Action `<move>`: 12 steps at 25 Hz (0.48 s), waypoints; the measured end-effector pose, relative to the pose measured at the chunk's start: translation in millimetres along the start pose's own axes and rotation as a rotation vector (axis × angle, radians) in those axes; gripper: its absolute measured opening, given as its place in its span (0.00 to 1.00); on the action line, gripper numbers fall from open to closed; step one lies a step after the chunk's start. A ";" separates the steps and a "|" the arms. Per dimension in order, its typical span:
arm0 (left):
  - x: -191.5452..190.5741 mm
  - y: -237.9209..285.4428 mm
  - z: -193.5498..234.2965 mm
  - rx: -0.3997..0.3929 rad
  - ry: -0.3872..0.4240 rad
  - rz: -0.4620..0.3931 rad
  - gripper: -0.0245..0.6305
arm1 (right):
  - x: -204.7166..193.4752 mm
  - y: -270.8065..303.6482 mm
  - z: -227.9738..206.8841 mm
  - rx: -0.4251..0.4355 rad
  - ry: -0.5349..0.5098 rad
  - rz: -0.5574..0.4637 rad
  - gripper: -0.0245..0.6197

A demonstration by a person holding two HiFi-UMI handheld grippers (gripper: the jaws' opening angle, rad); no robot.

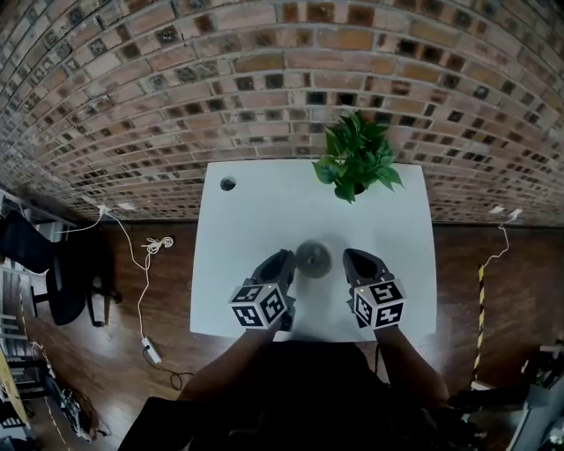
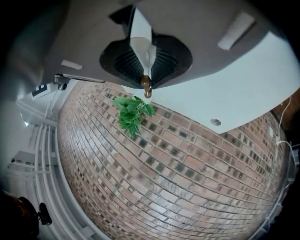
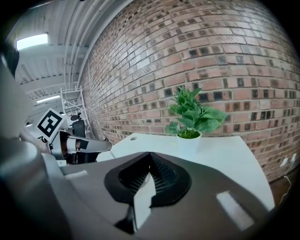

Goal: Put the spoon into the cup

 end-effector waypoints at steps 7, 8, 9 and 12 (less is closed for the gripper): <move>-12.2 12.1 7.1 0.028 0.018 0.037 0.10 | -18.6 7.9 -5.8 -0.015 0.029 0.043 0.05; -13.6 14.1 7.1 0.030 0.023 0.039 0.10 | -20.5 8.9 -6.6 -0.018 0.034 0.046 0.05; -15.1 16.3 7.3 0.034 0.026 0.041 0.10 | -22.2 10.0 -7.6 -0.022 0.037 0.049 0.05; -19.9 22.7 8.7 0.051 0.031 0.048 0.10 | -27.3 14.2 -10.4 -0.038 0.042 0.065 0.05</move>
Point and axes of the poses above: the fingertips, and each gripper's own axes: y forward along the fingers, z to its left, x out of its top, the point moved 3 cm from there along -y, backward along the fingers, and after that the axes turned 5 degrees about x, right-handed, at the moved point
